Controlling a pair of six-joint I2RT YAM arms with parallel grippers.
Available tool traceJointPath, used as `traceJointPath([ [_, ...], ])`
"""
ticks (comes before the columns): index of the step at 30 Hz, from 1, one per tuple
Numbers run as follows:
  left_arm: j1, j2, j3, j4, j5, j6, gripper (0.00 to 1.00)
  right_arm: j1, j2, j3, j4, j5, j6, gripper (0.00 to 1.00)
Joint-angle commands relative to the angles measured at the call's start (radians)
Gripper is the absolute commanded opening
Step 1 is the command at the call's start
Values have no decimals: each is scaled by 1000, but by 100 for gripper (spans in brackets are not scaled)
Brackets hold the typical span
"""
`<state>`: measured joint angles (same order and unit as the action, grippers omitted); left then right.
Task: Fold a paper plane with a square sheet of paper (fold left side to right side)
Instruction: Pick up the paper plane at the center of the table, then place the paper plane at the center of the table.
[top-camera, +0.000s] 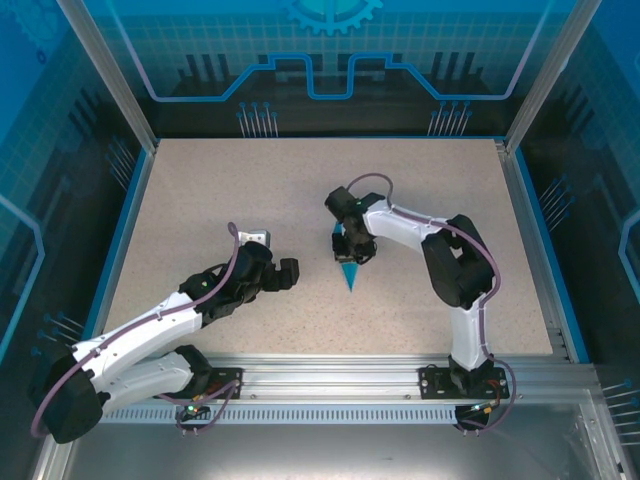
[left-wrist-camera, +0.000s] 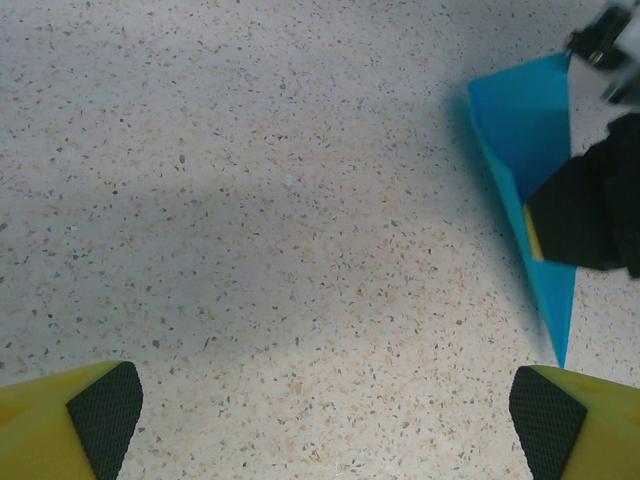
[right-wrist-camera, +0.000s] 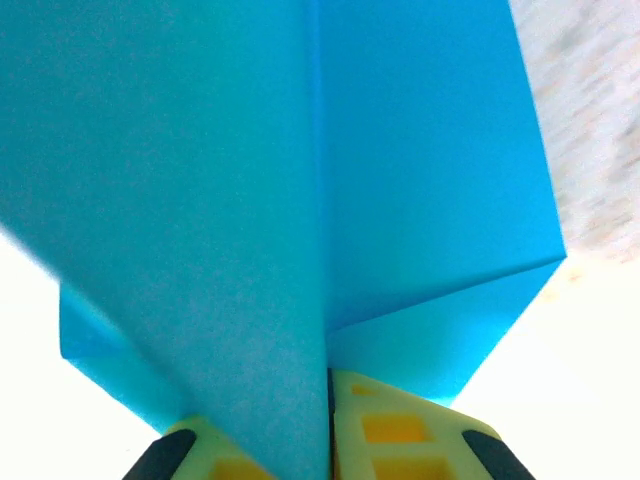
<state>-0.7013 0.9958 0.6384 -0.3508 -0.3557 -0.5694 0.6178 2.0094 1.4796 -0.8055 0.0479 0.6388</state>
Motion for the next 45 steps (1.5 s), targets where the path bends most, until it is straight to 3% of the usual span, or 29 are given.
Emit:
traceJointPath([
  [1, 6, 1, -13, -3, -29, 23, 98, -64, 13, 72, -67, 67, -34, 9],
  [11, 6, 5, -8, -12, -29, 29, 99, -127, 210, 318, -166, 88, -111, 9],
  [18, 5, 15, -3, -11, -26, 29, 99, -136, 283, 360, -174, 41, -119, 13],
  [32, 6, 35, 18, -19, -21, 29, 99, -135, 286, 365, -187, 32, -134, 23],
  [45, 8, 43, 41, -25, -17, 28, 98, -104, 129, 361, -254, 71, -140, 36],
])
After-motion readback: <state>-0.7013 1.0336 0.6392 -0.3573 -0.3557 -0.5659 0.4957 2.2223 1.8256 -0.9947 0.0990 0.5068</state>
